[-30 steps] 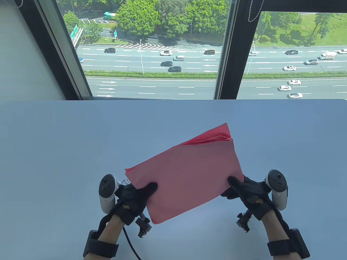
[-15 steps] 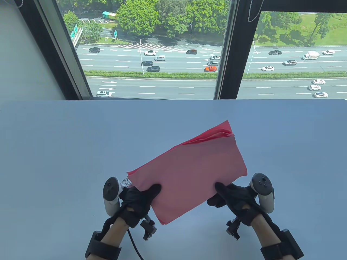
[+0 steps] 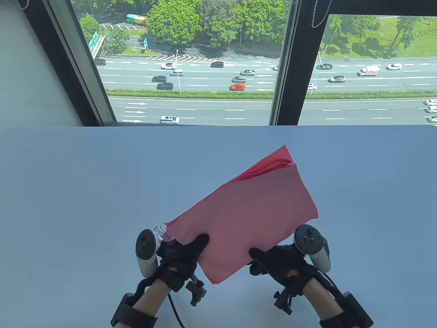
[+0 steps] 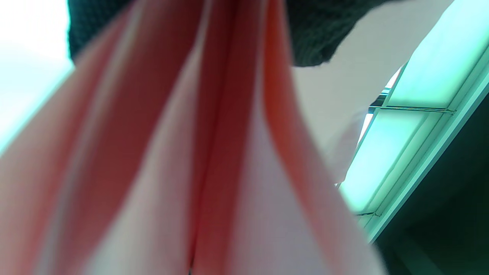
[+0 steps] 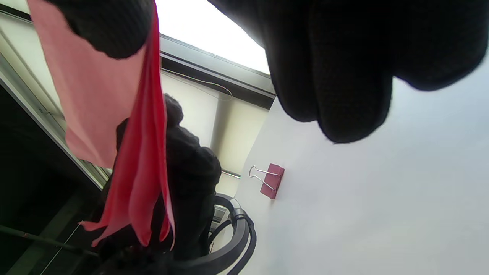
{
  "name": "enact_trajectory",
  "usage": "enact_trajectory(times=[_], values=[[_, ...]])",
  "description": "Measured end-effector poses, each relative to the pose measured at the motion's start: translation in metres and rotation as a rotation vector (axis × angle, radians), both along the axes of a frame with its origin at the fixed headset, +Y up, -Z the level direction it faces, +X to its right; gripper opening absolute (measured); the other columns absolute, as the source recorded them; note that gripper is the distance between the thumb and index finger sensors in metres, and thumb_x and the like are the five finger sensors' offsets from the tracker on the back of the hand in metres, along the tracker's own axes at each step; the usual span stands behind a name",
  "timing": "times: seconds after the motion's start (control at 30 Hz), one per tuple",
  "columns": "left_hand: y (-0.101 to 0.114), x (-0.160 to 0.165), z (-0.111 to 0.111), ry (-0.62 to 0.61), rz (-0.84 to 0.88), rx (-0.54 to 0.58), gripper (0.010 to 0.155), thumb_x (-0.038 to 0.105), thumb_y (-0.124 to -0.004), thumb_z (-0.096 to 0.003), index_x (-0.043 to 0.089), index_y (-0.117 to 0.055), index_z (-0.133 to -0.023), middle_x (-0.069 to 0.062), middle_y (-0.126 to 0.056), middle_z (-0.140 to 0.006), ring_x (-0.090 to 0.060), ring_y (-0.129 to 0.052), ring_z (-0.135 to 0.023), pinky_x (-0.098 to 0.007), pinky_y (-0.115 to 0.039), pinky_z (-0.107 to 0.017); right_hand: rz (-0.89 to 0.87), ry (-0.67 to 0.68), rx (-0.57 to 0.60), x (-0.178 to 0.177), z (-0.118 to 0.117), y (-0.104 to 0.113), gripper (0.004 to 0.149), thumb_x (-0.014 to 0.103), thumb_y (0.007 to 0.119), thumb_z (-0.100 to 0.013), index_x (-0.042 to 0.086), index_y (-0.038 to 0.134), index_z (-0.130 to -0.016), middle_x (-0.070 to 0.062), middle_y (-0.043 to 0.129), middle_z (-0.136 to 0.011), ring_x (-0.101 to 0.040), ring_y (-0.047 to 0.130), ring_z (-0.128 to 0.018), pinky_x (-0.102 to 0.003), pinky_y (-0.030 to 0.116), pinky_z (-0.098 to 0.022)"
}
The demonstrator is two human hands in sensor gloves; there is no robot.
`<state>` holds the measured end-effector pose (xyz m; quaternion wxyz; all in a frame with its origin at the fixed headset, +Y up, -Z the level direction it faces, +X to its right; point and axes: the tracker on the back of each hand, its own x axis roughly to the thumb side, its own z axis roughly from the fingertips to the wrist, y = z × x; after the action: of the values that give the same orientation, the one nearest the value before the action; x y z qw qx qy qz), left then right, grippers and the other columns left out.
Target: Clip paper with binder clip (Left hand to clip)
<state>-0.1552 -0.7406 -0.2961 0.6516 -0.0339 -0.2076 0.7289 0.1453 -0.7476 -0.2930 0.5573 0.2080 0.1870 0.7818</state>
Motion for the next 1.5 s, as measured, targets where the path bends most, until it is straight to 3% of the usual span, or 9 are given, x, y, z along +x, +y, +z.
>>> enact_trajectory(times=[0.1, 0.33, 0.57, 0.9, 1.03, 1.27, 1.37, 1.43, 1.5], values=[[-0.001, 0.0, 0.0, 0.009, -0.005, 0.001, 0.05, 0.037, -0.076, -0.0481, 0.029, -0.081, -0.097, -0.005, -0.103, -0.076, -0.026, -0.11, -0.048, -0.044, -0.089, -0.039, -0.01, 0.017, -0.007, -0.004, 0.002, 0.0, 0.086, 0.06, 0.072, -0.046, -0.004, 0.056, -0.102, -0.025, 0.091, -0.08, -0.045, 0.1, -0.052, -0.058, 0.08, -0.037], [-0.004, 0.007, 0.002, -0.047, -0.043, -0.027, 0.052, 0.038, -0.075, -0.0488, 0.026, -0.076, -0.099, -0.006, -0.102, -0.079, -0.027, -0.11, -0.051, -0.045, -0.089, -0.04, -0.119, -0.138, 0.1, 0.006, -0.001, 0.011, 0.057, 0.043, 0.078, -0.047, 0.006, 0.083, -0.089, -0.009, 0.105, -0.066, -0.036, 0.106, -0.048, -0.051, 0.085, -0.035], [-0.005, 0.017, 0.005, -0.096, -0.09, -0.02, 0.052, 0.036, -0.076, -0.0488, 0.024, -0.075, -0.1, -0.007, -0.101, -0.08, -0.025, -0.111, -0.049, -0.043, -0.09, -0.039, -0.384, -0.291, 0.064, 0.017, -0.003, 0.01, 0.049, 0.034, 0.083, -0.045, 0.01, 0.086, -0.087, -0.006, 0.106, -0.066, -0.029, 0.109, -0.047, -0.047, 0.088, -0.035], [0.001, 0.013, 0.001, -0.171, -0.22, -0.028, 0.055, 0.038, -0.08, -0.0479, 0.021, -0.077, -0.1, -0.009, -0.101, -0.081, -0.027, -0.11, -0.05, -0.045, -0.089, -0.04, -0.336, -0.372, 0.12, 0.032, -0.009, 0.013, 0.044, 0.031, 0.085, -0.042, 0.011, 0.092, -0.08, -0.005, 0.108, -0.057, -0.026, 0.11, -0.039, -0.045, 0.089, -0.031], [0.021, -0.019, -0.008, -0.023, -0.407, 0.1, 0.059, 0.042, -0.086, -0.0458, 0.02, -0.078, -0.1, -0.012, -0.098, -0.084, -0.032, -0.107, -0.055, -0.05, -0.085, -0.043, -0.284, -0.417, 0.145, 0.061, -0.017, 0.023, 0.043, 0.03, 0.086, -0.041, 0.01, 0.094, -0.079, -0.006, 0.108, -0.054, -0.027, 0.11, -0.036, -0.045, 0.089, -0.03], [0.036, -0.08, -0.017, 0.485, -0.849, 0.22, 0.053, 0.035, -0.086, -0.0457, 0.023, -0.084, -0.097, -0.014, -0.088, -0.096, -0.038, -0.096, -0.072, -0.056, -0.078, -0.05, -0.063, -0.367, 0.058, 0.098, -0.035, 0.014, 0.043, 0.029, 0.087, -0.041, 0.009, 0.095, -0.077, -0.006, 0.109, -0.051, -0.026, 0.109, -0.034, -0.045, 0.088, -0.029], [0.034, -0.087, -0.019, 0.562, -1.208, 0.145, 0.054, 0.04, -0.087, -0.0447, 0.026, -0.085, -0.097, -0.012, -0.078, -0.105, -0.037, -0.086, -0.084, -0.055, -0.075, -0.056, -0.001, -0.284, -0.007, 0.096, -0.039, 0.005, 0.043, 0.028, 0.088, -0.04, 0.008, 0.096, -0.077, -0.007, 0.109, -0.051, -0.027, 0.109, -0.034, -0.046, 0.088, -0.029], [0.03, -0.091, -0.022, 0.608, -1.278, 0.12, 0.056, 0.041, -0.089, -0.0436, 0.024, -0.086, -0.096, -0.012, -0.079, -0.104, -0.038, -0.085, -0.084, -0.056, -0.074, -0.055, 0.052, -0.208, -0.042, 0.092, -0.04, 0.001, 0.043, 0.027, 0.088, -0.04, 0.008, 0.096, -0.078, -0.008, 0.109, -0.052, -0.028, 0.109, -0.034, -0.047, 0.087, -0.03], [0.021, -0.094, -0.027, 0.547, -1.314, -0.023, 0.058, 0.044, -0.089, -0.0438, 0.021, -0.085, -0.097, -0.014, -0.078, -0.104, -0.04, -0.084, -0.084, -0.056, -0.073, -0.055, 0.115, -0.151, -0.055, 0.086, -0.041, -0.002, 0.043, 0.028, 0.088, -0.041, 0.008, 0.096, -0.078, -0.008, 0.109, -0.052, -0.028, 0.109, -0.034, -0.047, 0.087, -0.03]])
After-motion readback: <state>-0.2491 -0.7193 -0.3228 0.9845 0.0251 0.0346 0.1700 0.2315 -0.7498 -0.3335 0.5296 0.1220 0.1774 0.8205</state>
